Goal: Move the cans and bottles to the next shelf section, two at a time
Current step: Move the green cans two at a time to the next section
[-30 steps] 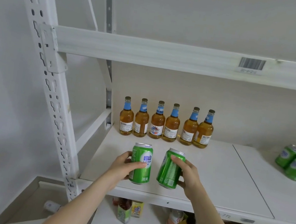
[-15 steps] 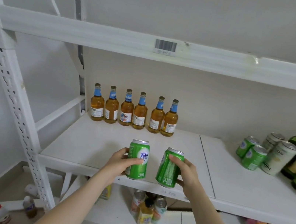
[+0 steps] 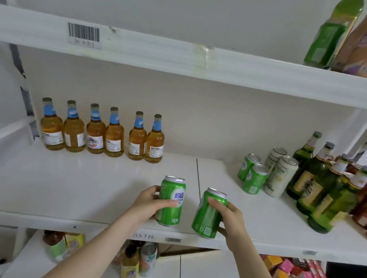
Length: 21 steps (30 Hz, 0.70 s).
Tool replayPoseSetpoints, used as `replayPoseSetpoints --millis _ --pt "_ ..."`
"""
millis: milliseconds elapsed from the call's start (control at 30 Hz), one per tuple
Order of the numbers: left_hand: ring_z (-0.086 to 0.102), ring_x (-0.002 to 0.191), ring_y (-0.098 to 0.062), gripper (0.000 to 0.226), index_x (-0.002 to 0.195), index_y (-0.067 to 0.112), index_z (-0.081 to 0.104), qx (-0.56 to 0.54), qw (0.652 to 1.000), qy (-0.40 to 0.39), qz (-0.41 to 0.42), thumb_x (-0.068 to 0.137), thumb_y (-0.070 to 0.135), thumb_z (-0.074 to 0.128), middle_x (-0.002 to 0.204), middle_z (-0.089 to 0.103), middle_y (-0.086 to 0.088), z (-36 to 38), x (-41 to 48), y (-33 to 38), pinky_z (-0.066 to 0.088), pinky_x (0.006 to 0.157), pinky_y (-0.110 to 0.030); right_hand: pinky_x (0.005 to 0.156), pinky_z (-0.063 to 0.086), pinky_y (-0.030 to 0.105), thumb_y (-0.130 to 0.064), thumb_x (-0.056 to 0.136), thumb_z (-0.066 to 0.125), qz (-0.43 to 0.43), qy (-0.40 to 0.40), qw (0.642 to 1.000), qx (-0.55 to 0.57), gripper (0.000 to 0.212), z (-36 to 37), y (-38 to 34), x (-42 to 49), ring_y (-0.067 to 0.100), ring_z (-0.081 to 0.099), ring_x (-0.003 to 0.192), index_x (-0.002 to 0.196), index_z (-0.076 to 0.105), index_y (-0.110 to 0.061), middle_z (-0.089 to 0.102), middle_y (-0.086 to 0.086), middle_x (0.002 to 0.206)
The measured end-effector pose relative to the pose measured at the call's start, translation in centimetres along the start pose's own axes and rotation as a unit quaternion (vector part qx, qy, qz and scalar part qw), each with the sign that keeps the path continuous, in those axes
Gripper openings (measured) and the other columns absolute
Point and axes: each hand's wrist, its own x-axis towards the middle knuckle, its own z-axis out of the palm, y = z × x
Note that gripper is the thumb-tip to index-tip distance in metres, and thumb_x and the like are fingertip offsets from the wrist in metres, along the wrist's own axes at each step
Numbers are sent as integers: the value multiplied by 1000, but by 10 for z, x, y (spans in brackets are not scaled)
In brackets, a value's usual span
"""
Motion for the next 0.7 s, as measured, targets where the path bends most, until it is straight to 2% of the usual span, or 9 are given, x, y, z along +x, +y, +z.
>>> replayPoseSetpoints --millis 200,333,400,567,700 --pt "71 98 -19 56 115 22 61 20 999 -38 18 67 25 89 109 73 0 64 45 15 59 80 -36 76 55 39 -21 79 80 -9 13 1000 5 35 -63 -14 38 27 66 98 110 68 -11 70 12 107" --pt "72 96 -19 56 113 20 62 25 999 -40 9 65 23 90 108 74 -3 112 63 17 59 83 -39 76 55 39 -20 79 80 -11 23 1000 16 32 -107 -22 55 27 67 98 108 68 -10 72 12 106" --pt "72 94 -17 55 113 20 62 23 999 -39 8 65 21 90 108 74 -2 135 67 17 59 78 -34 72 55 36 -18 79 80 -10 20 1000 14 32 -126 -25 63 25 68 95 108 67 -10 72 12 105" --pt "71 90 -13 53 111 20 63 -4 1000 -9 6 66 15 90 104 73 0 195 69 13 56 69 -28 64 53 31 -14 79 80 -9 -7 1000 -4 31 -176 -35 82 21 68 87 106 66 -8 72 10 100" --pt "72 89 -16 54 110 18 64 -30 999 26 -5 64 10 91 101 75 -2 232 67 2 56 72 -31 64 52 30 -15 77 82 -8 -33 999 -20 34 -207 -37 97 20 69 88 107 66 -10 72 8 102"
